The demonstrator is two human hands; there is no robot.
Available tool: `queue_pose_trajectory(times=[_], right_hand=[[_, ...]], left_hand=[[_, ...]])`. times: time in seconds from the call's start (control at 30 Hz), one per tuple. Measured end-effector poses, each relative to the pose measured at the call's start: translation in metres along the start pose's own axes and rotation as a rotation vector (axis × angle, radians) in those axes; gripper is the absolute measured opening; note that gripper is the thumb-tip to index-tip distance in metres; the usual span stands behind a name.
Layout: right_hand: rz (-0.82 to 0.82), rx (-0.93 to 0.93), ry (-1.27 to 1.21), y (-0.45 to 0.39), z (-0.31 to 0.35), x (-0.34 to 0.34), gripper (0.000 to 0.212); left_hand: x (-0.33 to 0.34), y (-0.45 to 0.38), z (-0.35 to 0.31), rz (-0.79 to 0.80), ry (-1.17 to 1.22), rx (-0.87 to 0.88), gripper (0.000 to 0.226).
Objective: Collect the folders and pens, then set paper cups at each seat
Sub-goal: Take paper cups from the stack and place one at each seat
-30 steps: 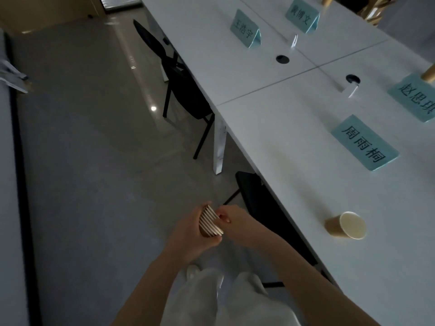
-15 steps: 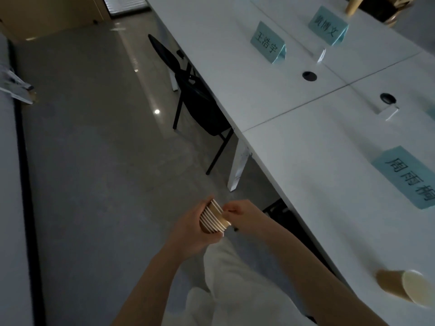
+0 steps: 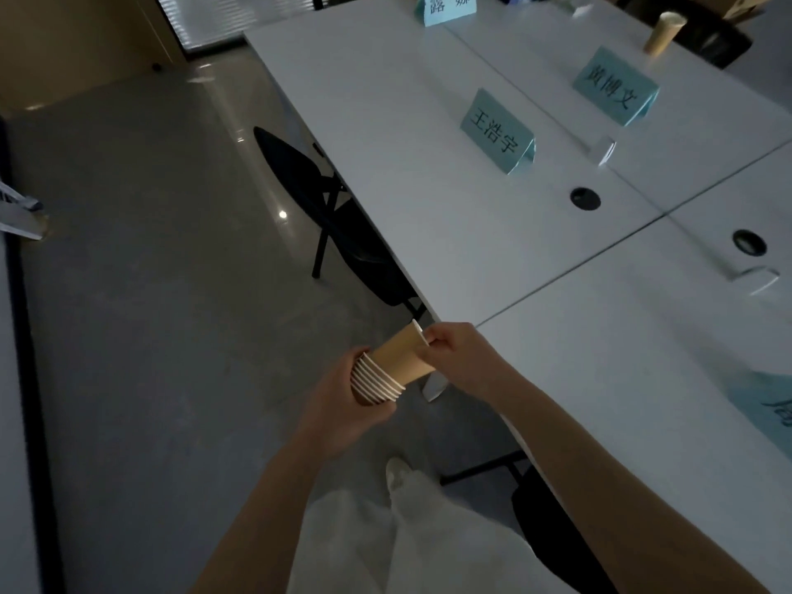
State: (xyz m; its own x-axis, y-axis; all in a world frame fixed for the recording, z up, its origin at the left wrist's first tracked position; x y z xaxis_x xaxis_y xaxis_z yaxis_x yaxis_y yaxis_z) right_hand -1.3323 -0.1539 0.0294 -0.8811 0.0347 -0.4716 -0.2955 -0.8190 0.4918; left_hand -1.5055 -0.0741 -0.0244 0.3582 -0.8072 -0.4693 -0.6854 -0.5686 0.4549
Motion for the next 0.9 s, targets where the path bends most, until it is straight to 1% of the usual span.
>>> queue_pose_trajectory(times=[0.17, 0.27, 0.43, 0.6, 0.67, 0.77, 0.83, 0.9], right_hand=[[-0.079, 0.106, -0.002, -0.040, -0.003, -0.019, 0.006], [-0.130, 0.136, -0.019, -0.071, 0.005, -0.023, 0.012], [-0.274, 0.214, -0.070, -0.132, 0.025, -0.035, 0.016], [-0.329, 0.261, -0.089, -0.186, 0.051, -0.042, 0.013], [-0.364, 0.265, -0.040, -0.206, 0.062, -0.049, 0.021], [-0.399, 0.274, 0.132, -0.230, 0.076, -0.065, 0.016], [-0.431, 0.308, 0.212, -0.241, 0.079, -0.077, 0.018], [-0.431, 0.357, 0.286, -0.255, 0.074, -0.089, 0.017]], left_hand=[[-0.033, -0.047, 0.012, 0.019, 0.005, -0.059, 0.087], [-0.068, -0.077, 0.015, 0.015, -0.023, -0.066, 0.088], [-0.139, -0.132, 0.010, 0.048, -0.028, 0.011, 0.086], [-0.197, -0.179, 0.007, 0.051, -0.043, 0.081, 0.086], [-0.215, -0.198, 0.008, 0.053, -0.034, 0.082, 0.089], [-0.230, -0.221, 0.010, 0.069, -0.020, 0.091, 0.087], [-0.235, -0.230, 0.010, 0.085, -0.026, 0.102, 0.085], [-0.240, -0.239, 0.009, 0.093, -0.034, 0.116, 0.085]])
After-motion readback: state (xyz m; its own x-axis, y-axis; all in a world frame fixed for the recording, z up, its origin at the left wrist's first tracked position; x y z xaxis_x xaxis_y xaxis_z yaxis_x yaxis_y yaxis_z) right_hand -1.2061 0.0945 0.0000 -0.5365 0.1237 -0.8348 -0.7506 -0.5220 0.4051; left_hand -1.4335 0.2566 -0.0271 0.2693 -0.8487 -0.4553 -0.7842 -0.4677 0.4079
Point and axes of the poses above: each hand's wrist, its own y-axis away from the middle knuckle, its own x-axis out of the palm, z = x × y, the point moved 5 cm from there along -y, towards the middle knuckle, and after that the axes turned 9 degrees about z, right-handed, at the moved point
